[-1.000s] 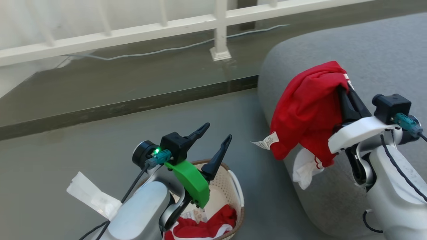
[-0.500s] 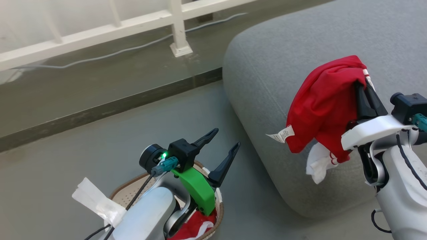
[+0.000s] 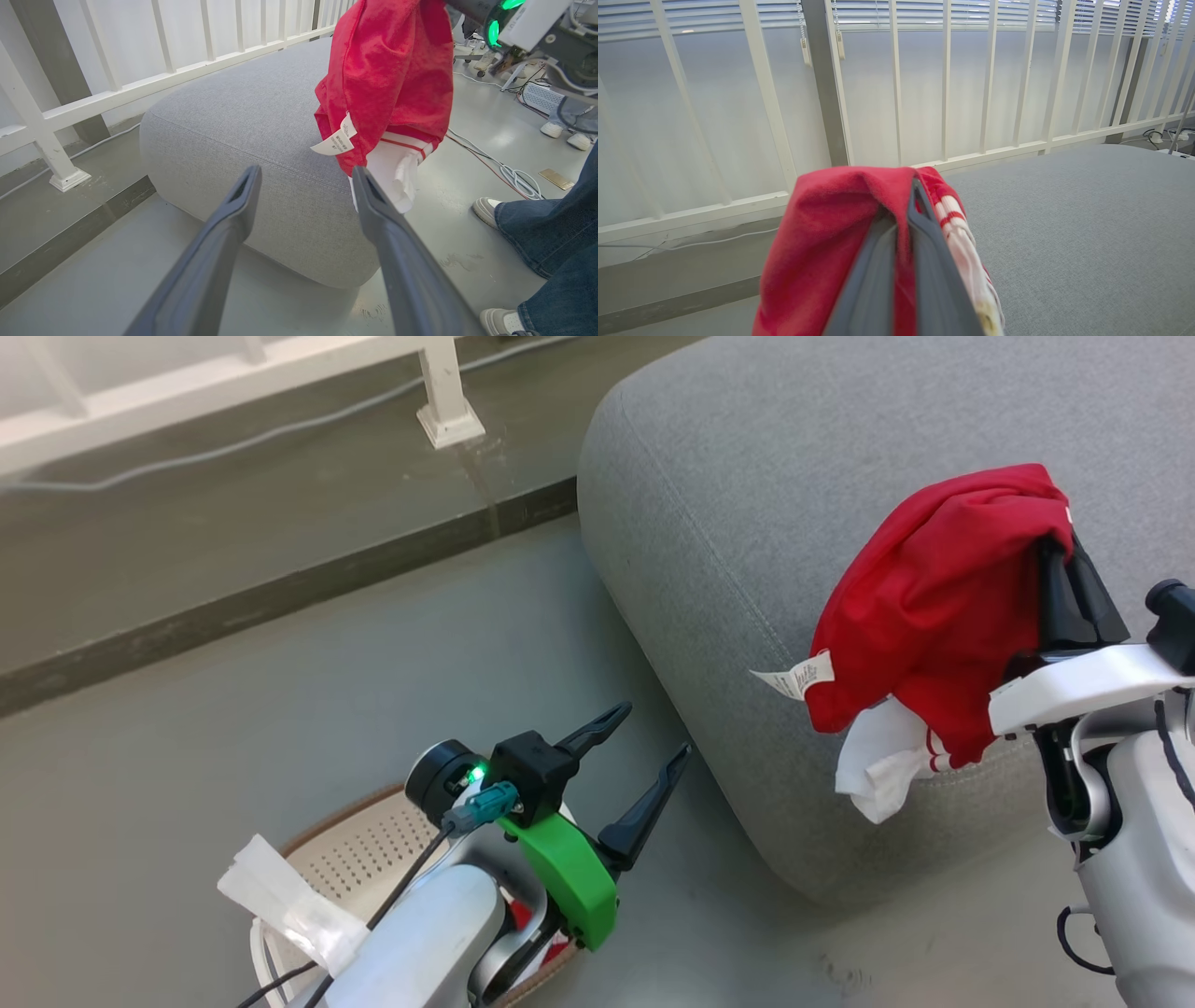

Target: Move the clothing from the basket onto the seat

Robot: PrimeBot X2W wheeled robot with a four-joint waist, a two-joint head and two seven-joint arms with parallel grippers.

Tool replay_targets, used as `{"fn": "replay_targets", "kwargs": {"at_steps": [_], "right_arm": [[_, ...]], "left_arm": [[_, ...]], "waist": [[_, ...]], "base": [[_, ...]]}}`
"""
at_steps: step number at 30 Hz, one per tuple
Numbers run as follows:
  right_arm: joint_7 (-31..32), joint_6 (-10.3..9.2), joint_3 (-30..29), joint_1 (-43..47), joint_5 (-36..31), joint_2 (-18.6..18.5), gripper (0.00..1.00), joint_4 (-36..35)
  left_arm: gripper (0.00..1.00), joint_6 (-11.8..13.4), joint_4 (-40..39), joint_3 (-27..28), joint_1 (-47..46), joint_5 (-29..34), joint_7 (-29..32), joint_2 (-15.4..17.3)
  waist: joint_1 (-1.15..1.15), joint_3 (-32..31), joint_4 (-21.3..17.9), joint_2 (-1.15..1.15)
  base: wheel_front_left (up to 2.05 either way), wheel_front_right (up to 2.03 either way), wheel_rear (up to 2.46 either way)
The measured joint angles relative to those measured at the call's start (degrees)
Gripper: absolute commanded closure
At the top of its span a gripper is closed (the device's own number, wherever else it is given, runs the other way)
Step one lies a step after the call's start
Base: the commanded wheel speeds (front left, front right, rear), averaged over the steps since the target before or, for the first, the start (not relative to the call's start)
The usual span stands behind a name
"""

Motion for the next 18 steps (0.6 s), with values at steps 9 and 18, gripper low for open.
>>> {"fn": "replay_targets", "kwargs": {"at_steps": [9,18], "right_arm": [[0.0,0.7,-1.03,-6.45,-0.05,-1.63,1.0,-0.32],[2.34,1.19,-3.22,-22.11,0.2,-4.09,1.0,2.61]], "left_arm": [[0.0,0.01,-2.08,-0.26,-1.2,1.87,2.36,0.22],[0.0,0.01,-5.03,-0.94,-3.53,2.6,4.58,0.88]], "waist": [[0.0,4.98,0.47,0.0],[0.0,11.66,1.5,0.0]], "base": [[0.0,0.0,0.0],[0.0,0.0,0.0]]}}
